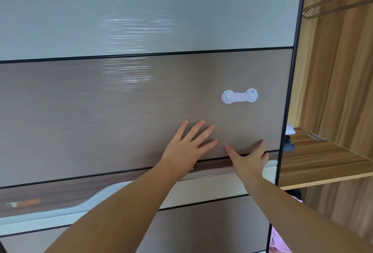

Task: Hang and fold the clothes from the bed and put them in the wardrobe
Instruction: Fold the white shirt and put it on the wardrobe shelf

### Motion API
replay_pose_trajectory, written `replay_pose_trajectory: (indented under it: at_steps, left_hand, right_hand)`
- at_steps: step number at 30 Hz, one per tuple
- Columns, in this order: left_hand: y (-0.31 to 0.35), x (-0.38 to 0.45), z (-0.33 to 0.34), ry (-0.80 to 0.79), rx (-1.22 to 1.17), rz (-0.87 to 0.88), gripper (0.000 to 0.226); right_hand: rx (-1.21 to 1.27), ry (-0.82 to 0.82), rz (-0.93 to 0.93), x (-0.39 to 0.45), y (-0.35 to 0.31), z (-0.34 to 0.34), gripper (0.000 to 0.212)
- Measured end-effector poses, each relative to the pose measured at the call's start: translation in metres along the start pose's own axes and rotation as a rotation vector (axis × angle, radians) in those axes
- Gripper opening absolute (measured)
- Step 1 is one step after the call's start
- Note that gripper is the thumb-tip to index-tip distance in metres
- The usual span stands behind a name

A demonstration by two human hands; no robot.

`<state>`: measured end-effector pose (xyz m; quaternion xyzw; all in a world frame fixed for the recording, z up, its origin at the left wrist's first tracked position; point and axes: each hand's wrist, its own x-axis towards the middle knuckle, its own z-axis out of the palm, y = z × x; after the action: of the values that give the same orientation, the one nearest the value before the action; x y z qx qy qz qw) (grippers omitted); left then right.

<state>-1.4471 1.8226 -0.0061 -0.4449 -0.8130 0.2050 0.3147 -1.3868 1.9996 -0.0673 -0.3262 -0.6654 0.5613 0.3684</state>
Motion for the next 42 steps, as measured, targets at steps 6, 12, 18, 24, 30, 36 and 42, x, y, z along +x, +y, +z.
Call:
replay_pose_trajectory:
  at_steps: [6,12,18,24,30,36,42]
  left_hand:
    - [0.033,0.034,-0.011,-0.005,0.004,0.004,0.101]
    - [0.074,0.077,-0.027,-0.013,0.013,0.009,0.101]
    - [0.112,0.121,-0.037,0.016,0.025,0.031,0.102]
    - [0.144,0.168,-0.040,0.092,0.056,0.093,0.106]
    - [0.172,0.217,-0.042,0.277,0.038,0.184,0.107]
    - [0.210,0.263,-0.056,0.365,-0.037,0.229,0.091]
    - [0.242,0.303,-0.078,0.401,-0.070,0.264,0.068]
  right_hand:
    - [-0.004,0.012,-0.022,0.033,0.011,-0.036,0.112]
    - [0.002,-0.006,-0.014,0.071,0.023,-0.085,0.111]
    - [0.068,-0.032,0.030,0.103,0.028,-0.124,0.109]
    - [0.088,0.016,0.042,0.131,0.034,-0.149,0.108]
    - [0.162,0.060,0.092,0.159,0.046,-0.182,0.097]
    - [0.257,0.082,0.196,0.199,0.056,-0.216,0.097]
    - [0.315,0.102,0.208,0.241,0.066,-0.258,0.091]
